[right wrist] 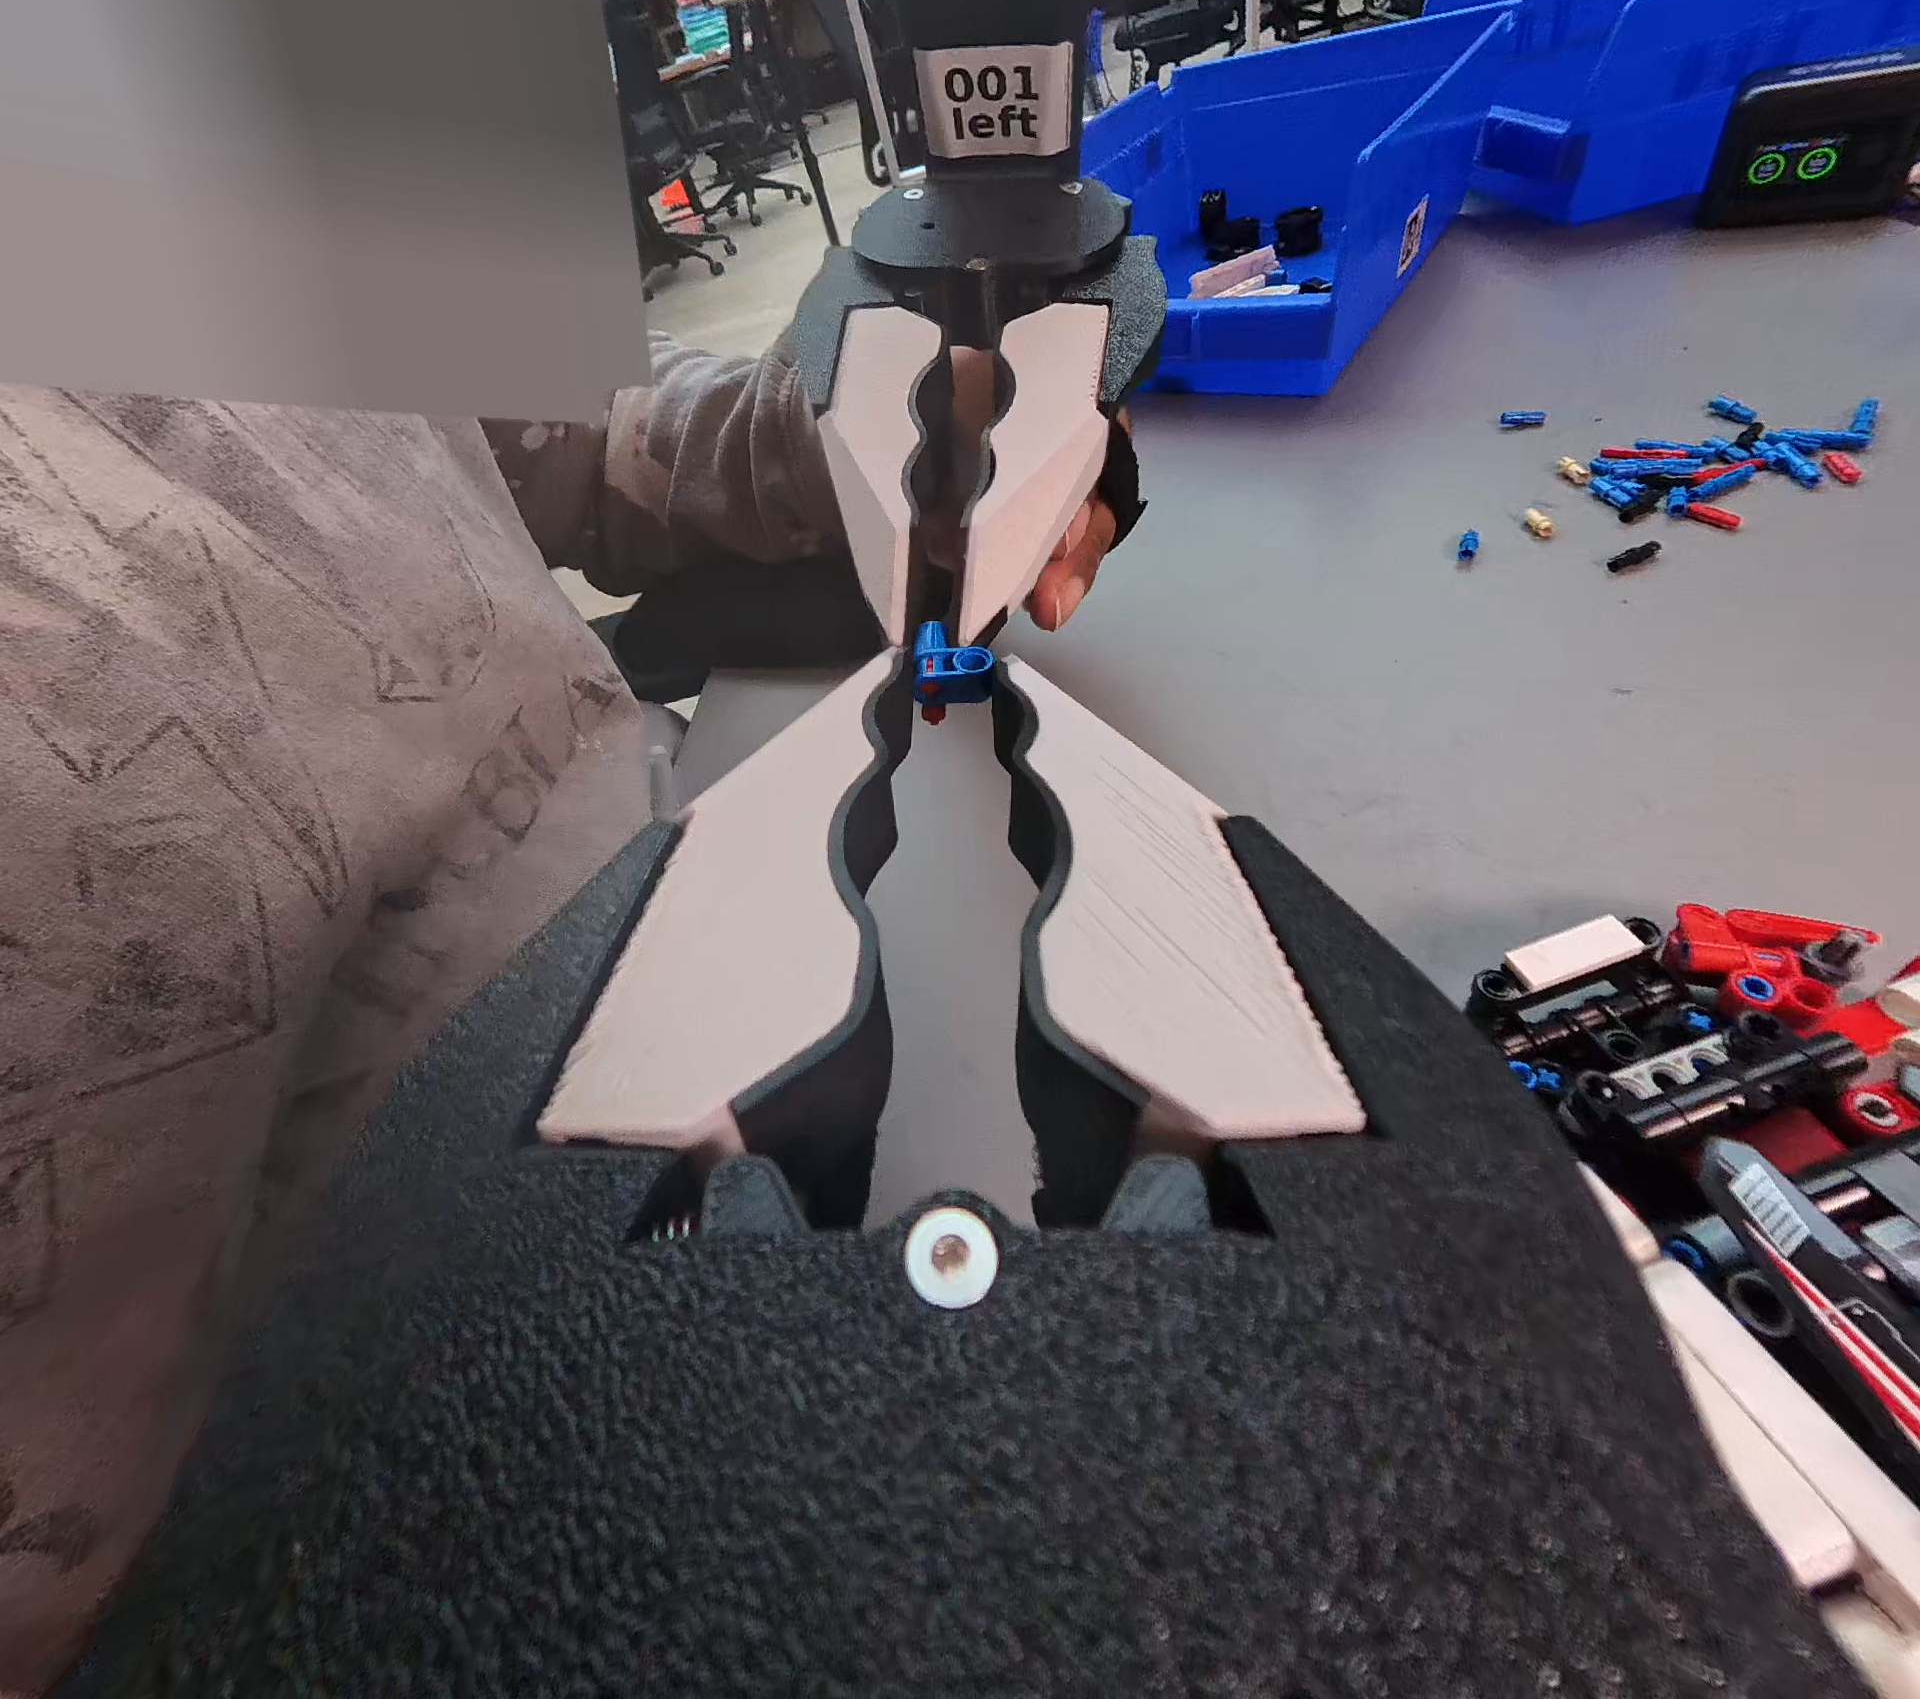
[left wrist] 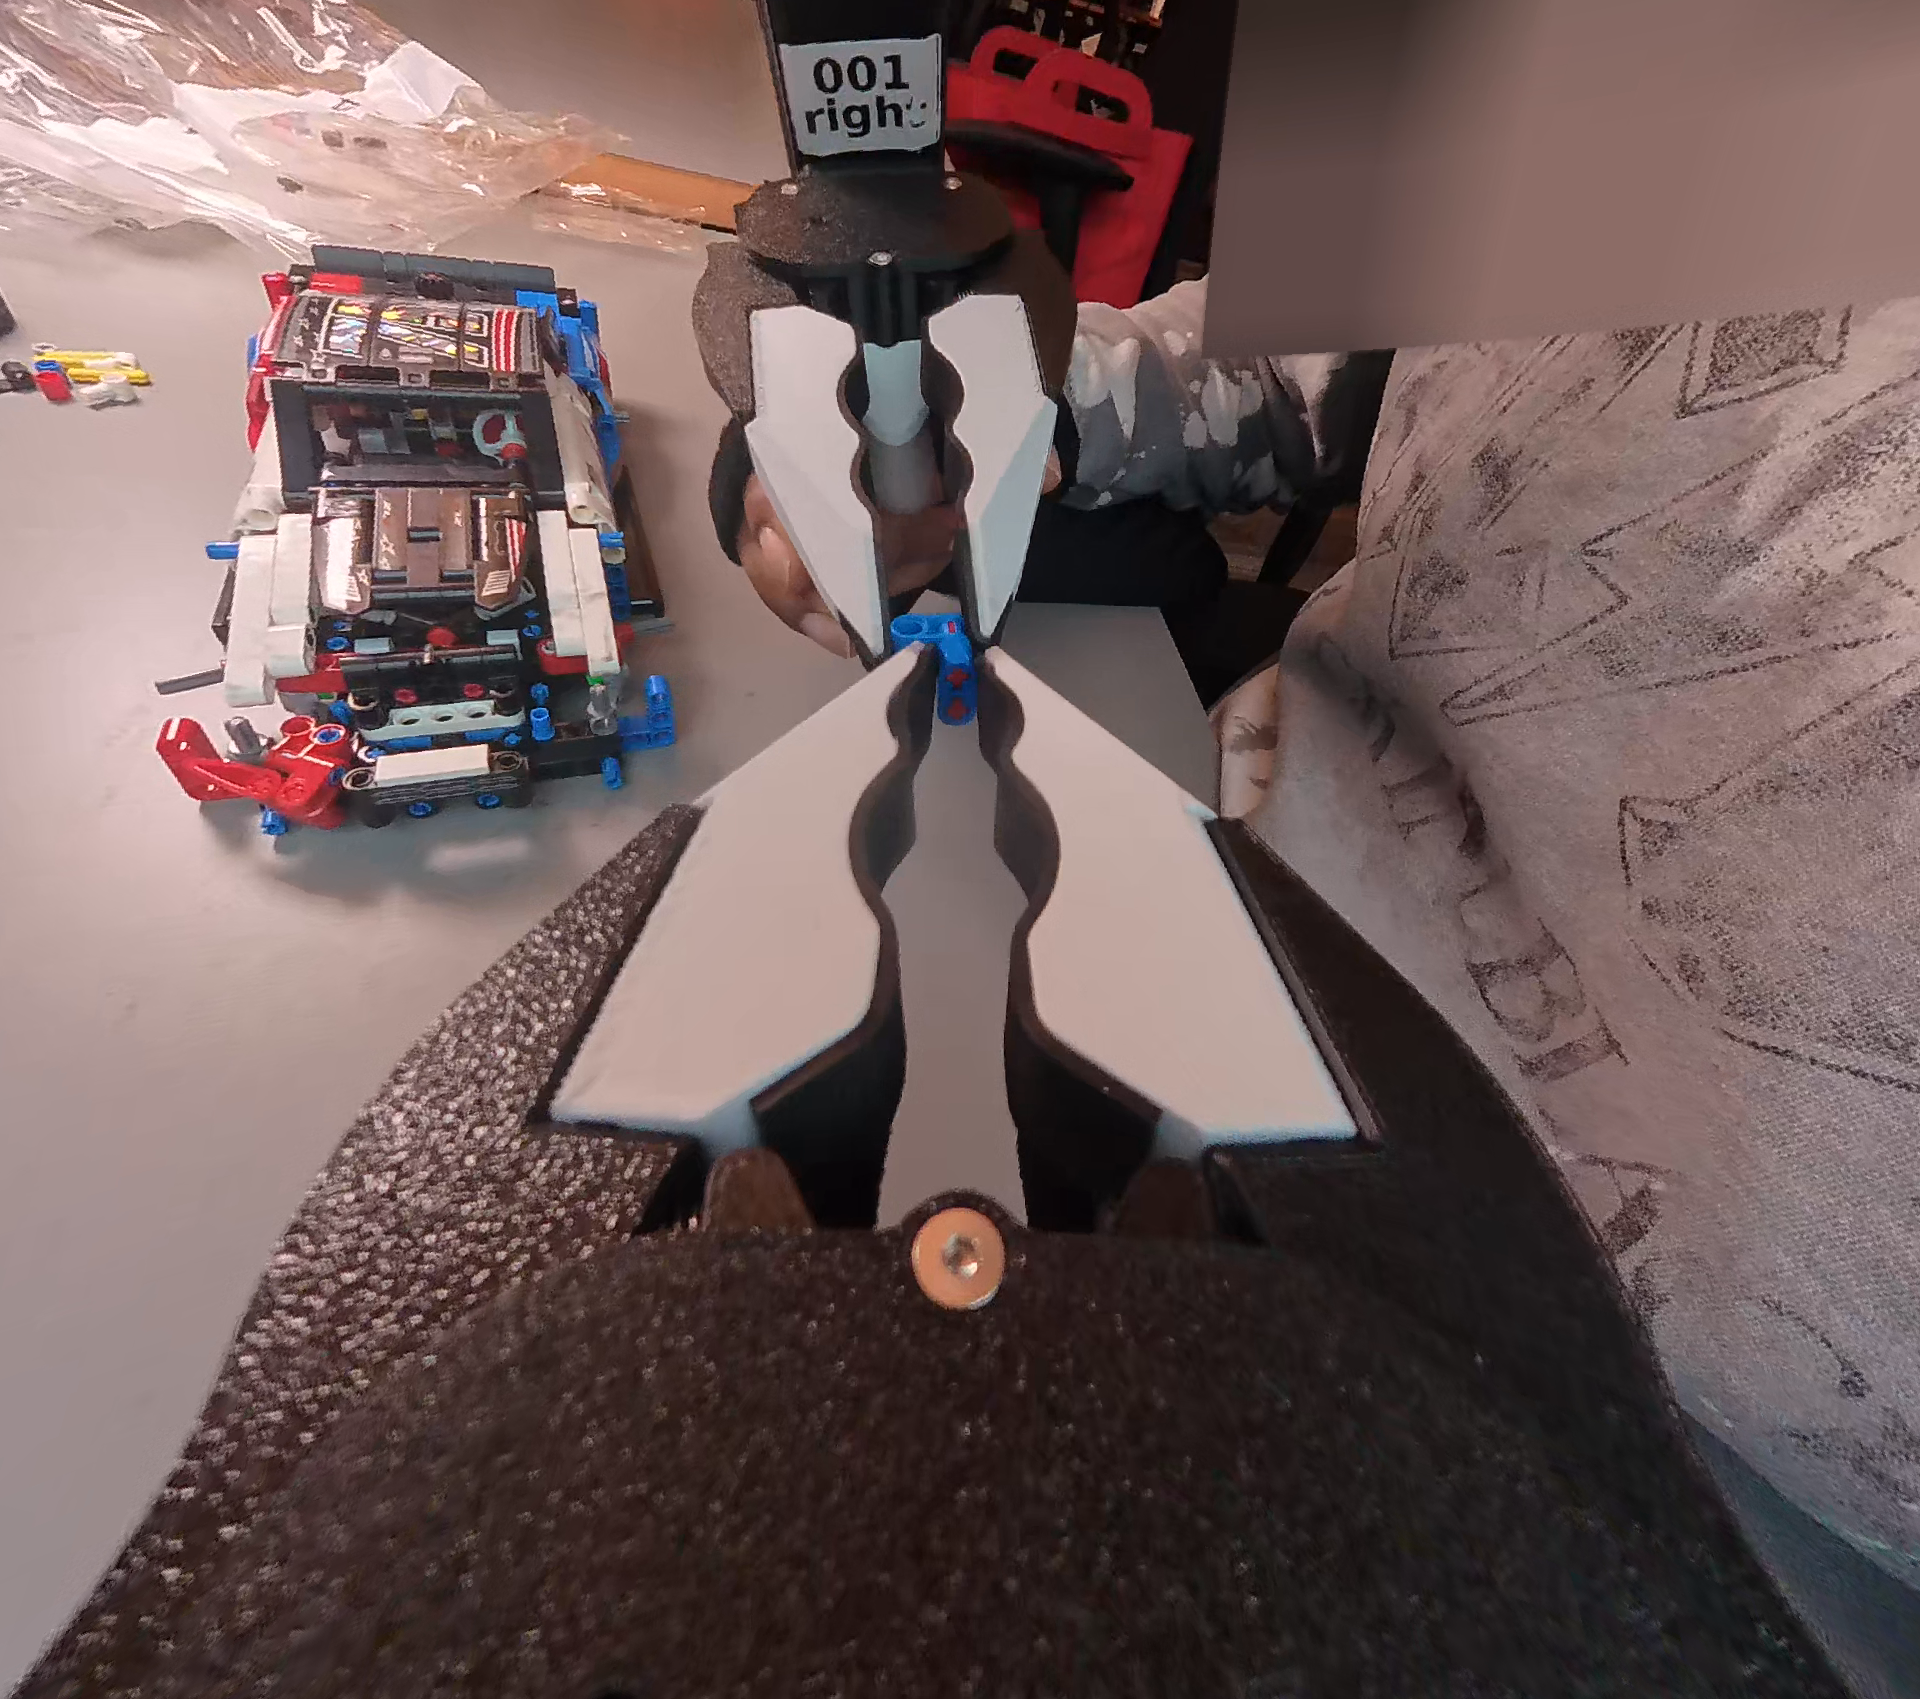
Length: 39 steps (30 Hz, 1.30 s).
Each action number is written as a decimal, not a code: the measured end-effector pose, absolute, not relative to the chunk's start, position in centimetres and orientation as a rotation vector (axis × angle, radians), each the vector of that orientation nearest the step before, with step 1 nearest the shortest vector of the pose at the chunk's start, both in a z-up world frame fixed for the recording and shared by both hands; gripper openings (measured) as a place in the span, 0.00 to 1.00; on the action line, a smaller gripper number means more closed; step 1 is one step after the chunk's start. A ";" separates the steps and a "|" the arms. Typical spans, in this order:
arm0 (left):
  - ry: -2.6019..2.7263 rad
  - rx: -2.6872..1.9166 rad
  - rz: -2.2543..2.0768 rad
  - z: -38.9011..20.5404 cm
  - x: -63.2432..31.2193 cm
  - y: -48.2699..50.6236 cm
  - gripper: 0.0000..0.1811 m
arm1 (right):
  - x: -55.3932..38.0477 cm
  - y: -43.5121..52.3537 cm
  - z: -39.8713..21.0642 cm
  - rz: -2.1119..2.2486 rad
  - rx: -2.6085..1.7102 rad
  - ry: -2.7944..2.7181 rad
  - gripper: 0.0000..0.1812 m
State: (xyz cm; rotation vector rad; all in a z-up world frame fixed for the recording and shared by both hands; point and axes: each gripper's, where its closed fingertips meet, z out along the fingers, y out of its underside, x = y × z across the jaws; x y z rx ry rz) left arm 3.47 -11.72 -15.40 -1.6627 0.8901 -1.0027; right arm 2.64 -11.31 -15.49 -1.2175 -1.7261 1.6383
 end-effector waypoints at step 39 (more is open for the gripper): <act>0.589 -1.932 -0.900 -19.6 -0.4 -7.5 0.03 | 7.1 -1.3 -6.0 2.263 -1.134 -0.996 0.07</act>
